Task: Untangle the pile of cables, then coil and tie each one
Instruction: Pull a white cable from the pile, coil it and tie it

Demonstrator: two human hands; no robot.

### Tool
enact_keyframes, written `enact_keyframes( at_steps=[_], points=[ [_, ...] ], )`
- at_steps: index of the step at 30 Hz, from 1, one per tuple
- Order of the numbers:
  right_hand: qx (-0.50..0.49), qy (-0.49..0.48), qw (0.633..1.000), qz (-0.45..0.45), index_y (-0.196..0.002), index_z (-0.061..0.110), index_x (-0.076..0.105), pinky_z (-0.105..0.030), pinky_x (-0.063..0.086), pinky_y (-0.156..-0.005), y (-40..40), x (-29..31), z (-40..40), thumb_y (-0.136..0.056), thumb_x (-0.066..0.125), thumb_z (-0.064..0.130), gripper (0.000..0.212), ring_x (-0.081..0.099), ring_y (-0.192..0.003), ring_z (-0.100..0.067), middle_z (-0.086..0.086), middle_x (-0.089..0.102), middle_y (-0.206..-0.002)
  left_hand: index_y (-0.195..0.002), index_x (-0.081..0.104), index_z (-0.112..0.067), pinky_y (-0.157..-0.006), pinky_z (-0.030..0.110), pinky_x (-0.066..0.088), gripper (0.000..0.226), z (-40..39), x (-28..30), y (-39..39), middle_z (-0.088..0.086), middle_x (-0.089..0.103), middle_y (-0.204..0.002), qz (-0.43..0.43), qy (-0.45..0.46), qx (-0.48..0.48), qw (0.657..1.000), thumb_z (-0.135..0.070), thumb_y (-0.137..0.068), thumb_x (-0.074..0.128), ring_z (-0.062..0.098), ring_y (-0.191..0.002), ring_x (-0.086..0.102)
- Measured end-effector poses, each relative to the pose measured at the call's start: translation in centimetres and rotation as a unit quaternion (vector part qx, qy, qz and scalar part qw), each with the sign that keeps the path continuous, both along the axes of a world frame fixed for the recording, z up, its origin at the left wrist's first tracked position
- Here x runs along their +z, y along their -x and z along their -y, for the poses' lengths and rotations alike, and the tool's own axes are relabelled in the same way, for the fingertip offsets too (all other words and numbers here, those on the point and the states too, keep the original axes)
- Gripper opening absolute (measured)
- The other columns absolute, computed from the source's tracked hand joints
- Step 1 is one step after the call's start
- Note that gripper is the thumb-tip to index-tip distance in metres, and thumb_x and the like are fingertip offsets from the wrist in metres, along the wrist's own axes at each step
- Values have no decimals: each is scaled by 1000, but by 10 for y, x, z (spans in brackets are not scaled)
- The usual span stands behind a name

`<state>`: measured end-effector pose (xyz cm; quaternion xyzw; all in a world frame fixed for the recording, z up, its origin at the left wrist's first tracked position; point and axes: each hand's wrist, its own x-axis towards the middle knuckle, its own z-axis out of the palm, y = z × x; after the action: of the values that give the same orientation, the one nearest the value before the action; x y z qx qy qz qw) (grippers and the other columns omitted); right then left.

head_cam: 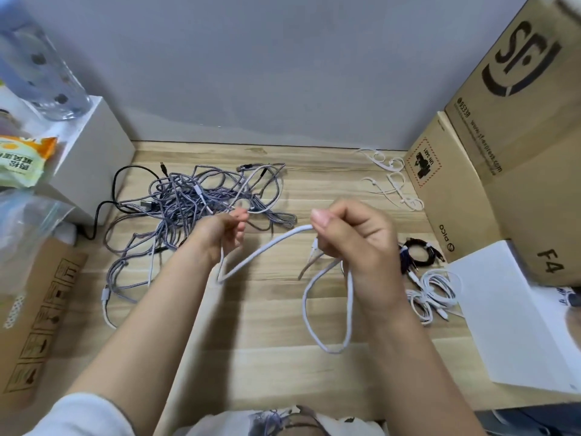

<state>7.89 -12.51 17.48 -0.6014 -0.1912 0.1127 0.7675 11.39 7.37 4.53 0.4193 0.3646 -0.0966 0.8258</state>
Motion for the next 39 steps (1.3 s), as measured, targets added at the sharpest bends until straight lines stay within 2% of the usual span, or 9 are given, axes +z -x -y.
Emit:
enact_keyframes(
  at_steps=[8, 13, 20, 24, 27, 30, 33, 35, 39],
  points=[
    [56, 180, 976, -112, -77, 20, 56, -22, 24, -52, -8, -59, -18, -74, 69, 13, 15, 30, -50, -7, 7, 37, -49, -90, 74, -13, -68, 16, 50, 31, 34, 71, 33, -2, 71, -84, 226, -66, -79, 969, -25, -84, 46, 6, -74, 63],
    [92, 223, 969, -52, -73, 23, 56, -27, 23, -51, 1, -65, -24, -72, 66, 36, 16, 28, -47, -5, 11, 34, -45, -108, 65, -5, -78, 19, 53, 48, 60, 76, 52, 4, 68, -114, 201, -91, -116, 968, -38, -89, 36, 12, -109, 61],
    [-12, 273, 961, -37, -80, 27, 45, -28, 32, -55, 6, -76, -16, -79, 73, 29, 28, 39, -47, -6, 6, 47, -54, -117, 64, -6, -87, 10, 45, 62, 59, 67, 58, -4, 69, -109, 189, -171, -154, 955, -50, -84, 35, -4, -104, 60],
    [2, 298, 954, 37, -71, 26, 58, -25, 31, -55, 5, -74, -16, -77, 69, 31, 14, 39, -52, -5, 10, 41, -56, -107, 68, -16, -104, 26, 38, 53, 60, 69, 60, -1, 65, -120, 184, -170, -164, 954, -51, -82, 38, 6, -118, 56],
    [17, 286, 956, 68, -70, 21, 55, -17, 34, -61, 8, -69, -18, -78, 59, 30, 12, 44, -61, -1, 12, 46, -65, -131, 49, -18, -113, 34, 30, 47, 63, 69, 58, 1, 52, -137, 156, -204, -116, 960, -39, -89, 46, 10, -128, 46],
    [74, 215, 973, -27, -75, 20, 46, -28, 42, -62, 11, -64, -16, -89, 52, 22, 16, 50, -53, -3, 11, 51, -53, -150, -2, -20, -115, 23, 8, 91, 61, 65, 56, -4, 9, -158, 121, -353, -106, 922, -36, -87, 61, 6, -143, 10],
    [74, 171, 978, -89, -75, 20, 46, -24, 34, -44, 13, -60, -15, -94, 52, 15, 21, 37, -43, -2, 12, 40, -46, -139, 38, -30, -113, 16, 13, 61, 54, 63, 59, -10, 32, -149, 216, -436, -133, 863, -41, -82, 53, -7, -136, 20],
    [55, 162, 982, -83, -74, 18, 49, -11, 29, -42, 11, -51, -13, -94, 54, 11, 22, 38, -42, 2, 15, 44, -45, -105, 67, -24, -112, 26, 22, 41, 53, 65, 62, -10, 63, -120, 250, -433, -166, 850, -51, -82, 46, -8, -119, 45],
    [13, 136, 989, -49, -72, 10, 54, -5, 37, -45, 4, -33, -6, -93, 51, 1, 23, 49, -42, 6, 17, 52, -42, -64, 54, -12, -72, 17, 39, 43, 58, 68, 66, -8, 53, -64, 297, -371, -170, 863, -47, -88, 44, 2, -67, 50]
  ],
)
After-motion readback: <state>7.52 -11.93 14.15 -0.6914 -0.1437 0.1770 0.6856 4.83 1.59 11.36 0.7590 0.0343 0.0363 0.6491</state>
